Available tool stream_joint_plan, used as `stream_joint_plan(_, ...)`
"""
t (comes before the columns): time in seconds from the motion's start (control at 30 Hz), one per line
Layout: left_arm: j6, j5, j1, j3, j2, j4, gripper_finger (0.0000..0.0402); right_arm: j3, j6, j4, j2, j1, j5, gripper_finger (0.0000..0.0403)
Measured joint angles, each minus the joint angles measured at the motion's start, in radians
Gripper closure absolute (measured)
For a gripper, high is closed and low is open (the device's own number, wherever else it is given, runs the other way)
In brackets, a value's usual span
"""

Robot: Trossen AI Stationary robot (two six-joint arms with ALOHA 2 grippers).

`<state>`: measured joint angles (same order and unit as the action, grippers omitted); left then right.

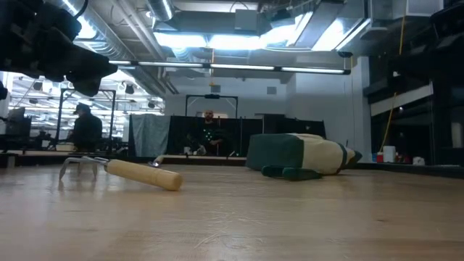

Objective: Pick & Place Garden tools in Gardening bag
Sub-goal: Prepare the white bag

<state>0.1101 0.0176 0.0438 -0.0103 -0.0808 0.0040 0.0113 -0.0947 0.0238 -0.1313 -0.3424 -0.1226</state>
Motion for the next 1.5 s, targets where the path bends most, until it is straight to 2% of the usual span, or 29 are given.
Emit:
stream_joint_plan(0.33, 0.000, 0.000, 0.000, 0.000, 0.000, 0.000, 0.0296, 0.033, 0.000, -0.035, -0.213, 0.028, 0.003, 0.0343)
stream_joint_plan(0.53, 0.000, 0.000, 0.000, 0.000, 0.000, 0.000, 0.0296, 0.153, 0.000, -0.073, -0.335, 0.041, 0.003, 0.0343)
stream_joint_plan(0.9, 0.000, 0.000, 0.000, 0.000, 0.000, 0.000, 0.0296, 0.507, 0.000, -0.303, -0.599, 0.023, 0.003, 0.0343)
stream_joint_plan(1.07, 0.000, 0.000, 0.000, 0.000, 0.000, 0.000, 0.0296, 0.626, 0.000, -0.311, -0.709, -0.007, 0.003, 0.0343)
stream_joint_plan(1.27, 0.000, 0.000, 0.000, 0.000, 0.000, 0.000, 0.0296, 0.707, 0.000, -0.312, -0.815, -0.051, 0.003, 0.0343)
stream_joint_plan(1.5, 0.000, 0.000, 0.000, 0.000, 0.000, 0.000, 0.0296, 0.716, 0.000, -0.313, -0.927, -0.073, 0.003, 0.0343)
